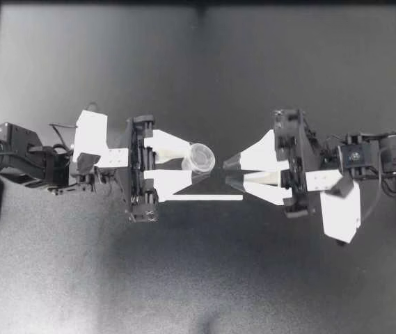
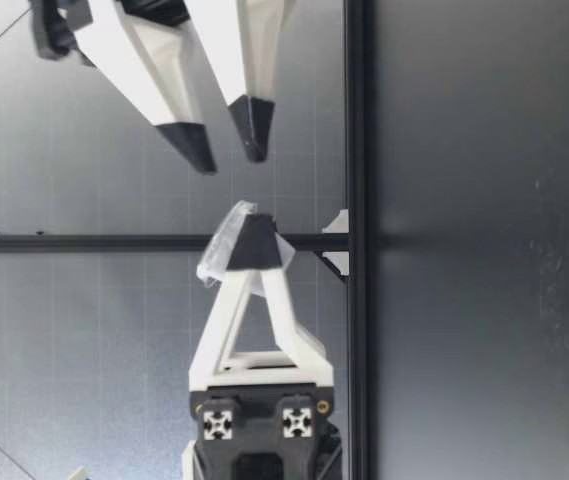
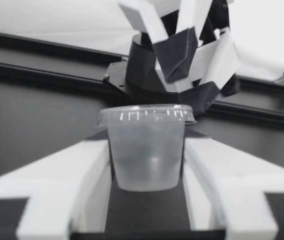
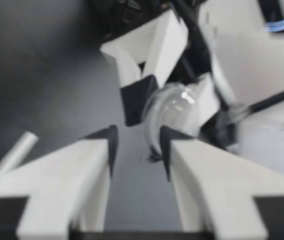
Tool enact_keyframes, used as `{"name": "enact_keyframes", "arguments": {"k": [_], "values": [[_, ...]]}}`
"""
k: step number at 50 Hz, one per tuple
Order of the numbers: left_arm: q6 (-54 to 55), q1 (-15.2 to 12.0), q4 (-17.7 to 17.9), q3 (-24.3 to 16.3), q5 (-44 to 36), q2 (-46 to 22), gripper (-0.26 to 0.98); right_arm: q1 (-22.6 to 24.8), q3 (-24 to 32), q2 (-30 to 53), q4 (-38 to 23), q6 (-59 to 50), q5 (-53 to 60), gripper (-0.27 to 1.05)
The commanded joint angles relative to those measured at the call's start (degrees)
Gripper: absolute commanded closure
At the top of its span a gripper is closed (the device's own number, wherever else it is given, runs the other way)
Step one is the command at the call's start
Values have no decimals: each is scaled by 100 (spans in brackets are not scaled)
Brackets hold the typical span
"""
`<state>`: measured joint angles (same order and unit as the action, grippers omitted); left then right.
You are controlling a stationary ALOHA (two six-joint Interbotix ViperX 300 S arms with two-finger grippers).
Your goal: Pick up the plastic cup and open its lid.
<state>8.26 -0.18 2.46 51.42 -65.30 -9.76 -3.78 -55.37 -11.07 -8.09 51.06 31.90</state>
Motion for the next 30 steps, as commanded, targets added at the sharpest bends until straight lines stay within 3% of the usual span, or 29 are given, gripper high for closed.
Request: {"name": "enact_keyframes", "arguments": {"k": [1, 13, 30], "values": [[26, 9, -18, -62, -70, 167, 50, -26, 9, -62, 290, 765, 360, 34], [158, 9, -105, -79, -176, 264, 50, -26, -62, 246, 835, 2127, 993, 34], [185, 9, -141, -35, -211, 325, 50, -26, -26, 677, 853, 2197, 1415, 34]]}}
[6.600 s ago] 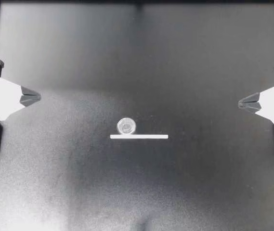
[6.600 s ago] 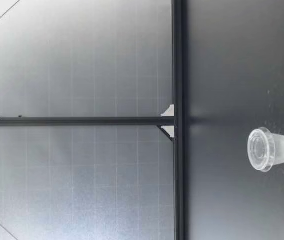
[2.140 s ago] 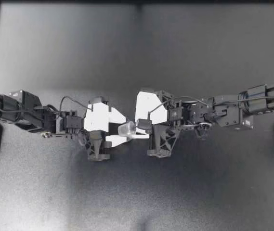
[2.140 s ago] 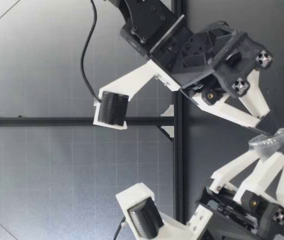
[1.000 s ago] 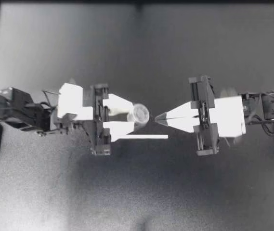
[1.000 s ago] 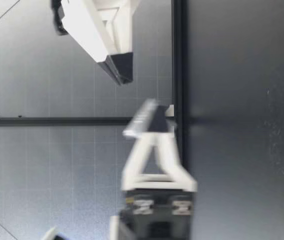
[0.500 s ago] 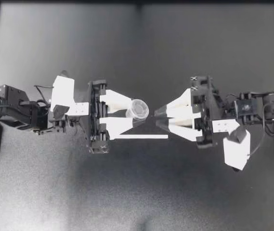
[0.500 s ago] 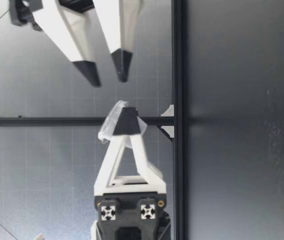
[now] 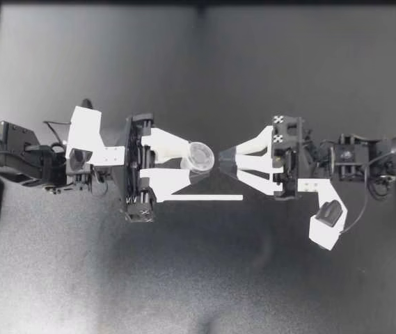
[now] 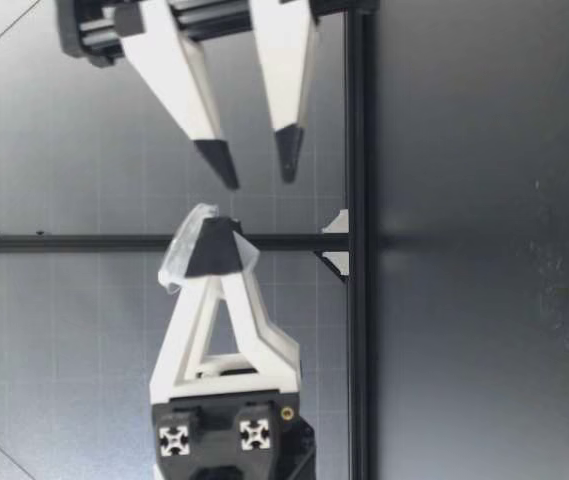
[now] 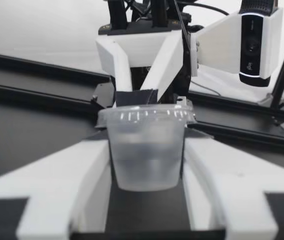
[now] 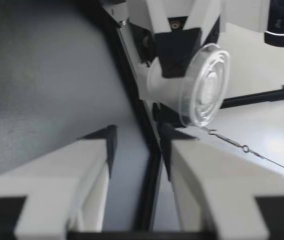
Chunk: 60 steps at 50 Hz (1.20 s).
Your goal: Pick up the plastic cup and open its lid.
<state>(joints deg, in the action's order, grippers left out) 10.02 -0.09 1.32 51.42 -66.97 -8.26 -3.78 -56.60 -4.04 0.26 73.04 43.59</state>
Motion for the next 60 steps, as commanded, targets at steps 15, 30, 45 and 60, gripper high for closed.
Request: {"name": "enact_keyframes", "arguments": {"k": [15, 30, 45, 60], "values": [[9, 0, -18, -35, -35, 149, 50, -26, 255, -35, 26, 0, 387, 27], [9, 0, -35, -35, -26, 141, 50, -26, 352, -53, 44, -9, 396, 27], [44, 0, -53, -9, 35, 9, 51, -44, 149, -475, 211, 44, 914, 27], [141, 0, -53, 70, 44, 26, 51, -62, -334, -1063, 378, -79, 1354, 27]]}}
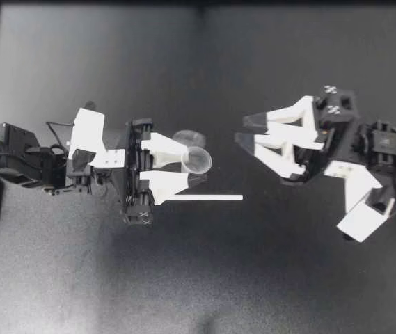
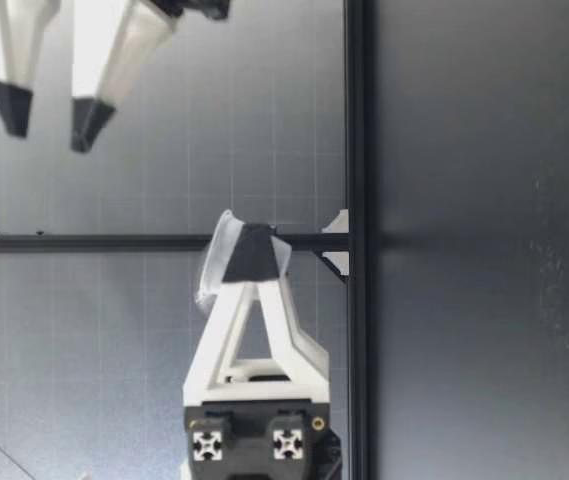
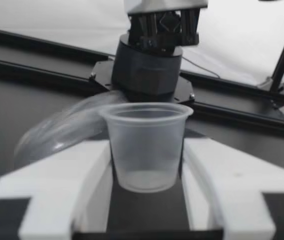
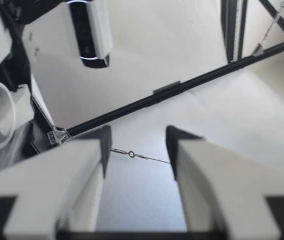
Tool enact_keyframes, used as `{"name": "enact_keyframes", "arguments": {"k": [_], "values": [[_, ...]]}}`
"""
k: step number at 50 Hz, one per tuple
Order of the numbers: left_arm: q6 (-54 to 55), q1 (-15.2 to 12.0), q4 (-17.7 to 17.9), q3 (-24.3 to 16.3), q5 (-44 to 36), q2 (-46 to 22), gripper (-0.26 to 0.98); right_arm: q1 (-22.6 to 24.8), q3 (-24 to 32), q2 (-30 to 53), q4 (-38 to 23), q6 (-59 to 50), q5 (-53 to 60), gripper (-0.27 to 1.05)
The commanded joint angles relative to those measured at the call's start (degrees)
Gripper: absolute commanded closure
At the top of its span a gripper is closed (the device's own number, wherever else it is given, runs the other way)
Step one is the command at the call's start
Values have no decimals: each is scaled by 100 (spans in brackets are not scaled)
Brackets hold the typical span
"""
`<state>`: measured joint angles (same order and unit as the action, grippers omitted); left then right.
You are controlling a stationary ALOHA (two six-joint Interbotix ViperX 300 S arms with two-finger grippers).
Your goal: Pick up the plastic cup and open its lid.
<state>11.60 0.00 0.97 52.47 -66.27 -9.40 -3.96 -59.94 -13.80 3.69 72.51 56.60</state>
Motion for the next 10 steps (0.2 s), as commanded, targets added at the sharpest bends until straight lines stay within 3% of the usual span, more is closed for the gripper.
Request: {"name": "enact_keyframes", "arguments": {"k": [1, 10], "values": [[-26, -9, -18, -35, -26, 149, 51, -44, -26, -79, 35, -26, 53, 27], [-123, -9, -132, -35, -26, 211, 51, -26, 0, 167, 44, -492, -308, 26]]}}
